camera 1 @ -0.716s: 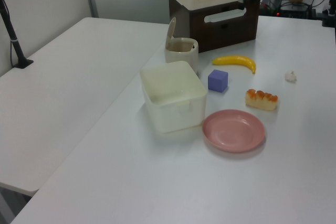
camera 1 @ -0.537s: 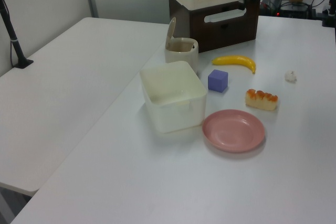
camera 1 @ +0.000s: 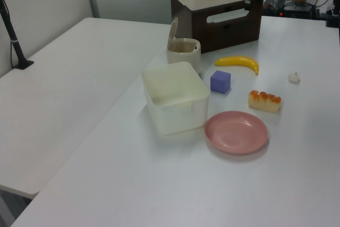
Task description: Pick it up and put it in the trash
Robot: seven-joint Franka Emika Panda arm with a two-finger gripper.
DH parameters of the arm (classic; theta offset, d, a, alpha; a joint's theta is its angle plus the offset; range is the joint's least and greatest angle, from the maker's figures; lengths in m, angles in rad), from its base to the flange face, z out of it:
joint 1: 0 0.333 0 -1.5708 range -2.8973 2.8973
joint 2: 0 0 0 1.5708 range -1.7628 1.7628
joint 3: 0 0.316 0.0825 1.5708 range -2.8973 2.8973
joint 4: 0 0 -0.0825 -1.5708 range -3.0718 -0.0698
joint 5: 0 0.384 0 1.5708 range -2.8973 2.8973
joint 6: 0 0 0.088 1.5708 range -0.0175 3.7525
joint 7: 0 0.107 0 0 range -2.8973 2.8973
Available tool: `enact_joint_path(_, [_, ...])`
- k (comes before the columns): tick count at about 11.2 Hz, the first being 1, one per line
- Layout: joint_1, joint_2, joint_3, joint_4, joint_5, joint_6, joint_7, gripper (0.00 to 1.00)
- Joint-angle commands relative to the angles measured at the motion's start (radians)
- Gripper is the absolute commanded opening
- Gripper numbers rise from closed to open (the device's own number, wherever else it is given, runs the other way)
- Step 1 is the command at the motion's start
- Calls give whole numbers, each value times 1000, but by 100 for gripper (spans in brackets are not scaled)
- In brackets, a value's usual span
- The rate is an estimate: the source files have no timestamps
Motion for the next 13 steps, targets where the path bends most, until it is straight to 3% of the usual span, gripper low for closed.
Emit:
enact_joint_path(1, [14, -2, -14, 18, -15, -34, -25, 100])
enact_joint_path(13, [20, -4, -14, 10, -16, -34, -42, 100])
